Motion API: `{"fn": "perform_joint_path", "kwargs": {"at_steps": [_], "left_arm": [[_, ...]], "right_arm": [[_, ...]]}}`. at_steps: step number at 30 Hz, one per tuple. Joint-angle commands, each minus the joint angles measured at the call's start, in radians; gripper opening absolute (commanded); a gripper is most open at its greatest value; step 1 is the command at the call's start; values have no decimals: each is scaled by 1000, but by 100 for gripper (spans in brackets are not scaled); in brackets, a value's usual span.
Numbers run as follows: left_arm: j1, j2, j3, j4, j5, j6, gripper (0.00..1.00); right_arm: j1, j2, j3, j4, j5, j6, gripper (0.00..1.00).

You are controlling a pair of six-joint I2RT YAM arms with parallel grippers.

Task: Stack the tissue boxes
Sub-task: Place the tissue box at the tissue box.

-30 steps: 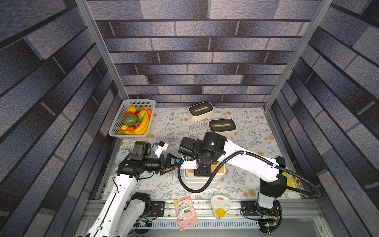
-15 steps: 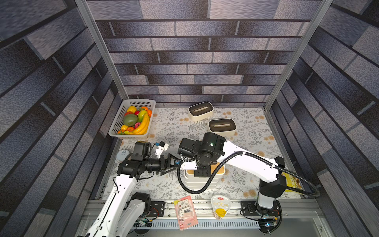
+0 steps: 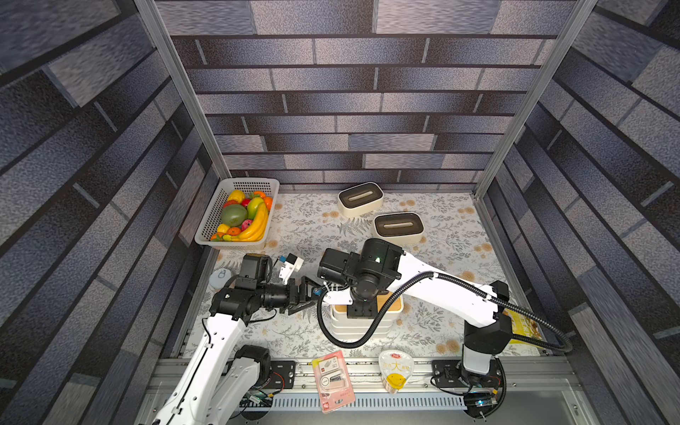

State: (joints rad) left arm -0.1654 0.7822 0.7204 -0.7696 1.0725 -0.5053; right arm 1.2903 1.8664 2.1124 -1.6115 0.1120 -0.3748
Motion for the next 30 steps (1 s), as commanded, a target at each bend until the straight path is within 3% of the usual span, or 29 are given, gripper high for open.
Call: {"fn": "perform_joint_path", "kwargs": {"at_steps": [1,14,30], "left_arm": [[-12,-19,-11,5,-3,-6,100],[-14,-25,-10,3,-11,-8,100],[-16,-27,-12,4,-15,-10,100]], "right_arm": [[11,5,30,-198,27,2,54],[11,11,46,-189,12,-3,47],[12,22,60,-183,14,-9,46]]}}
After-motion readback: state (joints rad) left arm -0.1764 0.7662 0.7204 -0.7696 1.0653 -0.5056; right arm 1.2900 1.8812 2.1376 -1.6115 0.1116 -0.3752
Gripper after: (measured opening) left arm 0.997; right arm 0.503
